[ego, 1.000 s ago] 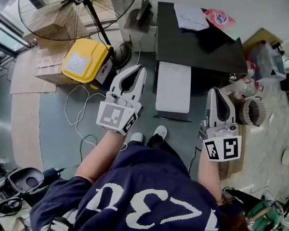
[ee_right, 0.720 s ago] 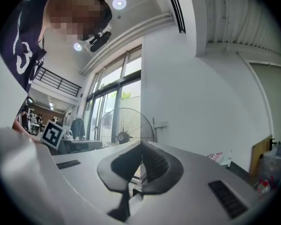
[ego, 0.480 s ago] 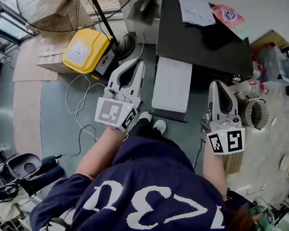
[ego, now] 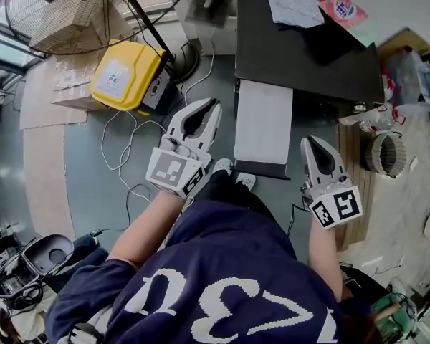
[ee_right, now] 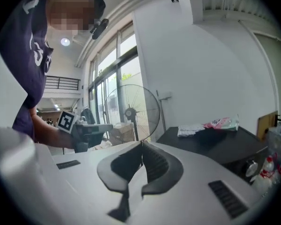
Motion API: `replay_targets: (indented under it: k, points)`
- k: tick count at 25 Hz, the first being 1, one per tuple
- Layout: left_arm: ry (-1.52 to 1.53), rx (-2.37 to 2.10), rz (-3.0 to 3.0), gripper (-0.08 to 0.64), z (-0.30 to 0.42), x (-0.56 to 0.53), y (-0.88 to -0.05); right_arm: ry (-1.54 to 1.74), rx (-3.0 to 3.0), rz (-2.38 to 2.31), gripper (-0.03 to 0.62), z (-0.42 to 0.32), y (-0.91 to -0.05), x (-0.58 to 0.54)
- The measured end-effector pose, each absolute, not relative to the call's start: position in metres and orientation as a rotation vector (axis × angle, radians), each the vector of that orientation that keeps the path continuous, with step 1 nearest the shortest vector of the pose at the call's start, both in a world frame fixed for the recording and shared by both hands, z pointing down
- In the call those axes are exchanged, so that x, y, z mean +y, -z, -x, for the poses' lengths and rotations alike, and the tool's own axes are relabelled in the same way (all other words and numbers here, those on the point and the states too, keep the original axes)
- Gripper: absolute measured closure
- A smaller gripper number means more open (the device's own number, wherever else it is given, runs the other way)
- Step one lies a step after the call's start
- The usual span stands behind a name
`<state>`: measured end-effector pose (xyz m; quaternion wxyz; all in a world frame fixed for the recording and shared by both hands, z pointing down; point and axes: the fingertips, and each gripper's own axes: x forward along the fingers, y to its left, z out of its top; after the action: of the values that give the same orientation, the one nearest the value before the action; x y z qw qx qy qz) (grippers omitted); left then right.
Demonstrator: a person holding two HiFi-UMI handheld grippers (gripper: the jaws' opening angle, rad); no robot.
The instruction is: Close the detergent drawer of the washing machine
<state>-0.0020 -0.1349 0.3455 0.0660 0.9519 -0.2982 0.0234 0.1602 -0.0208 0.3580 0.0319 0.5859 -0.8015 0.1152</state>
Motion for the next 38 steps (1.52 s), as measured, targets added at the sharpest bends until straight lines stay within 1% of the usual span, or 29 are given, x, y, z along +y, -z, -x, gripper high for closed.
replay_targets:
  k: [5,7,8,9,10,13,18,24,29,32,35,38]
  points:
    - [-0.174,-0.771,-2.833,0.536,0.001,-0.115,-0.388,-0.487,-2.408,-1.651,0.574,-0.16,-0.418,0.005]
    - [-0.188,-0.678,-2.815,0.467,0.001,-0.102,-0.403,-0.543,-2.385,-1.582,0.574,-0.157,-0.442,0.018]
    - [-0.198,-0.627,-2.807,0.463,0.0,-0.094,-0.411,-0.582,-2.373,-1.544,0.538,-0.155,-0.455,0.023]
    - [-0.214,-0.582,-2.804,0.459,-0.001,-0.086,-0.419,-0.626,-2.359,-1.505,0.429,-0.152,-0.468,0.029]
    - [-0.238,-0.543,-2.807,0.457,-0.002,-0.078,-0.427,-0.661,-2.344,-1.467,0.401,-0.149,-0.481,0.034]
    - [-0.325,-0.437,-2.816,0.454,-0.004,-0.054,-0.454,-0.698,-2.304,-1.37,0.4,-0.14,-0.512,0.048]
    - [-0.471,-0.3,-2.8,0.425,-0.003,-0.023,-0.498,-0.771,-2.286,-1.273,0.388,-0.129,-0.544,0.063]
    - [-0.563,-0.241,-2.741,0.396,0.005,0.0,-0.538,-0.826,-2.241,-1.276,0.387,-0.135,-0.566,0.076]
    - [-0.615,-0.192,-2.731,0.393,0.004,0.015,-0.553,-0.834,-2.204,-1.273,0.38,-0.138,-0.577,0.086]
    - [-0.635,-0.188,-2.723,0.393,0.001,0.018,-0.562,-0.825,-2.195,-1.277,0.403,-0.142,-0.581,0.086]
    - [-0.643,-0.217,-2.712,0.394,-0.001,0.017,-0.568,-0.821,-2.207,-1.26,0.443,-0.141,-0.582,0.088]
    - [-0.644,-0.199,-2.721,0.394,-0.002,0.017,-0.569,-0.827,-2.211,-1.237,0.447,-0.141,-0.582,0.088]
